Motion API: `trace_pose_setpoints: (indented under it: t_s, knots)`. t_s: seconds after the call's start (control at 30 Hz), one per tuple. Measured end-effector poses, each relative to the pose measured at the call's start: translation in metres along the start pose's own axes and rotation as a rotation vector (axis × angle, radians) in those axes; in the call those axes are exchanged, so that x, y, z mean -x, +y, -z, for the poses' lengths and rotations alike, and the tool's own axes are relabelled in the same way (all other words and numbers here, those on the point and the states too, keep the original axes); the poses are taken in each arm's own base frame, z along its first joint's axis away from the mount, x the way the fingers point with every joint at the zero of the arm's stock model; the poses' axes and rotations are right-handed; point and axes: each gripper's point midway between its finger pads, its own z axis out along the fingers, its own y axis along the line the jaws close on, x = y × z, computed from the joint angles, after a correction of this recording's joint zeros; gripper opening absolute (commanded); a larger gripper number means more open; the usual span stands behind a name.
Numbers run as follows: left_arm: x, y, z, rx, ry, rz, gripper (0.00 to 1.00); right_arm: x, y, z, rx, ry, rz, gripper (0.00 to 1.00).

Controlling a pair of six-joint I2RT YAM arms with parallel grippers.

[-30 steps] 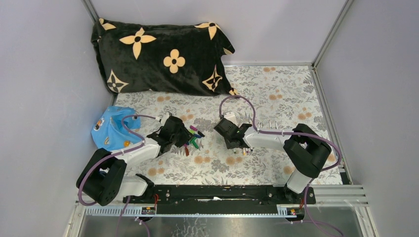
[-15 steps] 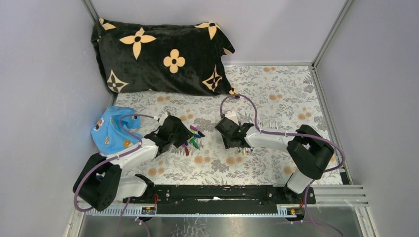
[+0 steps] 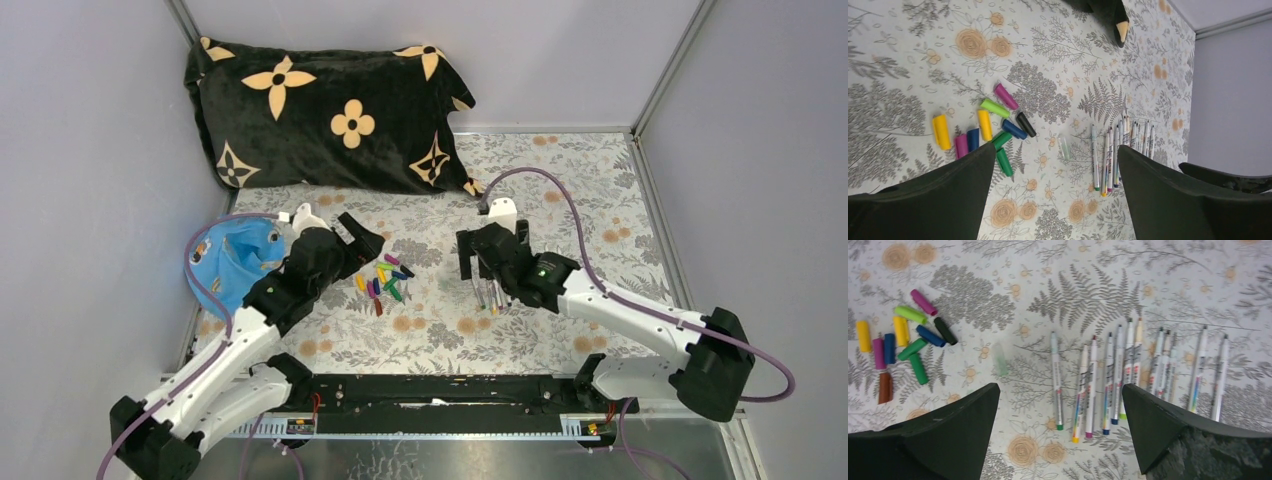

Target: Open the pen caps

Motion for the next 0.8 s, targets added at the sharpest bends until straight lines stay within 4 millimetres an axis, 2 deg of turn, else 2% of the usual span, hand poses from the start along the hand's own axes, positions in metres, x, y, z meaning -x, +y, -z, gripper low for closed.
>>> trace_pose_setpoints:
  t_s: [0.13, 0.4, 0.8]
  knots:
    - [0.007, 0.007, 0.020, 0.008, -0.034, -0.035, 0.99, 0.000, -0.021, 0.008, -0.083, -0.022, -0.020, 1.00]
    - [0.027, 0.018, 0.056, -0.007, -0.134, -0.071, 0.99, -0.015, -0.061, 0.022, -0.241, -0.023, -0.053, 1.00]
    - [0.031, 0.036, 0.065, 0.053, -0.169, -0.096, 0.99, -0.018, -0.090, 0.045, -0.300, -0.088, -0.117, 1.00]
